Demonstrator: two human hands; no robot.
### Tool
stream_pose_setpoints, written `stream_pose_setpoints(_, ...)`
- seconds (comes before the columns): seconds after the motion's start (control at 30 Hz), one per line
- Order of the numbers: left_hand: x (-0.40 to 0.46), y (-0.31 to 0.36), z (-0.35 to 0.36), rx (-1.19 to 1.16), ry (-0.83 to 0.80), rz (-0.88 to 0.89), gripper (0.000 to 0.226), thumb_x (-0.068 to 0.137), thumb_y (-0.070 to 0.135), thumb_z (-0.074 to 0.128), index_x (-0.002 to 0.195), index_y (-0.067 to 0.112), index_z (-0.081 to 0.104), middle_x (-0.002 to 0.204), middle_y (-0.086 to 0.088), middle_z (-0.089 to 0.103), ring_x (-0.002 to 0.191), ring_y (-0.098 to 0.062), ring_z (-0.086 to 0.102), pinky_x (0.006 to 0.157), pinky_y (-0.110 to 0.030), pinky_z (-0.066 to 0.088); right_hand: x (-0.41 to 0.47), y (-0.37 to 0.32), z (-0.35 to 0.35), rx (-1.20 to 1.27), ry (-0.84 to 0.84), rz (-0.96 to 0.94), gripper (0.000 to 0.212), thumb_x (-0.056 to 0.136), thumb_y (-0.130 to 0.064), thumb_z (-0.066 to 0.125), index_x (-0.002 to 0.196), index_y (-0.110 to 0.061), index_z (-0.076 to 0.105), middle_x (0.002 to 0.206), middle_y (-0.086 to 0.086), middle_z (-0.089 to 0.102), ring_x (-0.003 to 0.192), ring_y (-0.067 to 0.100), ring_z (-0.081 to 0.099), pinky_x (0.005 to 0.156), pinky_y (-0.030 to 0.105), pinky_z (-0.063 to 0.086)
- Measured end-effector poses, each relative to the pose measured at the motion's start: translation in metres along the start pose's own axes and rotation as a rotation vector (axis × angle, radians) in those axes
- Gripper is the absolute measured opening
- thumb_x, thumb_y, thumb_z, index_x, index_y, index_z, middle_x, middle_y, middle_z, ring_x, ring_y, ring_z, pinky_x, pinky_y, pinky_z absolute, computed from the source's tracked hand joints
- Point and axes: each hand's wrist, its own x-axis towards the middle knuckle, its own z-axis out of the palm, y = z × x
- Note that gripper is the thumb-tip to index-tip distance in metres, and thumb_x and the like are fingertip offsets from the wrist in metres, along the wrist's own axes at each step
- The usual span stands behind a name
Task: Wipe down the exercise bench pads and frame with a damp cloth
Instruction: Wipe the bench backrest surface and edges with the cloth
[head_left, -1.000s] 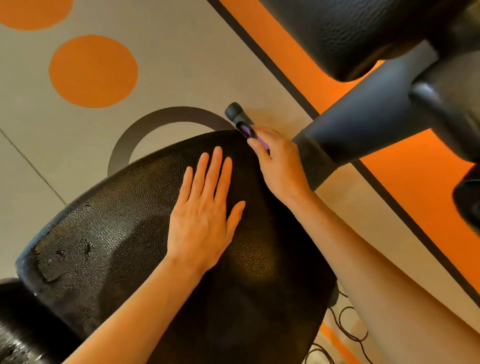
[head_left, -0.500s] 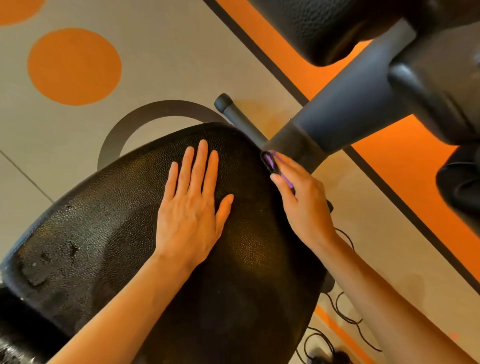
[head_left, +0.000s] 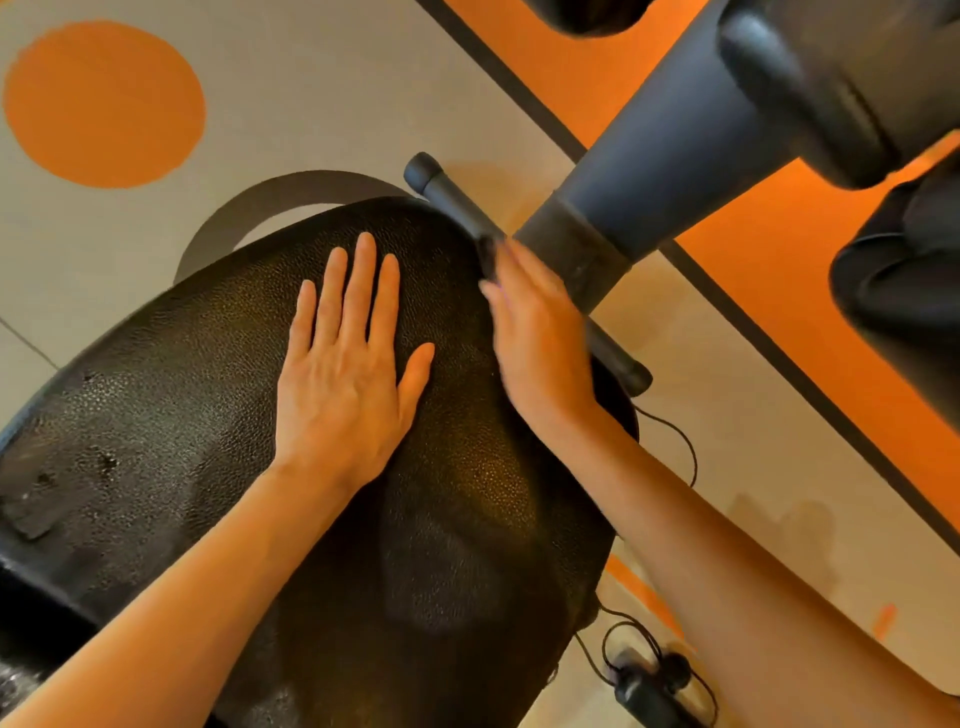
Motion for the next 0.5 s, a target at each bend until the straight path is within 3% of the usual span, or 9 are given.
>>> stream_pose_setpoints(0.1,0.001,-0.001,0.0,-0.004,0.003,0.013,0.074,0.101,0.053,0.02,0.159,0.009,0.009,0.167,-0.014,0.001,0.155,-0.03,0.001,0.125,-0.045,0.003,0.014,-0.012,0.005,0.048,-0.024,-0.067,0.041,0.099,-0.016,0.048,0.138,-0.004,0.048,0.14,0.012,0.051,0.129,0.024,0.048,0.104,0.026,0.038)
stream_pose_setpoints(0.23,-0.001,-0.002,-0.001,-0.025,0.009,0.017,0.074,0.102,0.054,0.019,0.159,0.01,0.006,0.167,-0.013,0.0,0.155,-0.029,-0.001,0.125,-0.043,0.001,-0.069,0.044,-0.044,0.011,-0.04,0.046,0.04,0.1,-0.019,0.044,0.139,-0.008,0.048,0.139,0.008,0.053,0.129,0.016,0.049,0.105,0.017,0.035)
stream_pose_setpoints(0.33,0.0,-0.001,0.0,-0.025,0.016,0.011,0.074,0.101,0.054,0.019,0.159,0.01,0.007,0.168,-0.012,0.0,0.155,-0.029,-0.001,0.125,-0.043,0.0,-0.039,0.031,-0.026,0.044,0.011,0.114,0.029,0.101,-0.017,0.044,0.119,-0.006,0.062,0.114,0.008,0.065,0.106,0.018,0.06,0.086,0.021,0.044)
stream_pose_setpoints(0.4,0.0,0.0,0.001,-0.028,0.017,0.008,0.074,0.101,0.053,0.021,0.159,0.01,0.008,0.168,-0.012,0.0,0.155,-0.03,-0.001,0.125,-0.043,0.0,0.001,0.004,-0.001,0.048,0.03,0.098,0.023,0.099,-0.015,0.045,0.103,-0.004,0.065,0.098,0.009,0.065,0.091,0.021,0.061,0.074,0.019,0.037)
stream_pose_setpoints(0.5,0.001,-0.002,0.001,-0.029,0.014,0.012,0.074,0.101,0.054,0.02,0.159,0.01,0.008,0.168,-0.012,0.001,0.155,-0.029,-0.001,0.125,-0.043,0.0,-0.003,0.013,-0.006,0.115,-0.016,0.003,0.026,0.1,-0.015,0.044,0.117,-0.005,0.061,0.112,0.009,0.063,0.102,0.018,0.059,0.082,0.018,0.04)
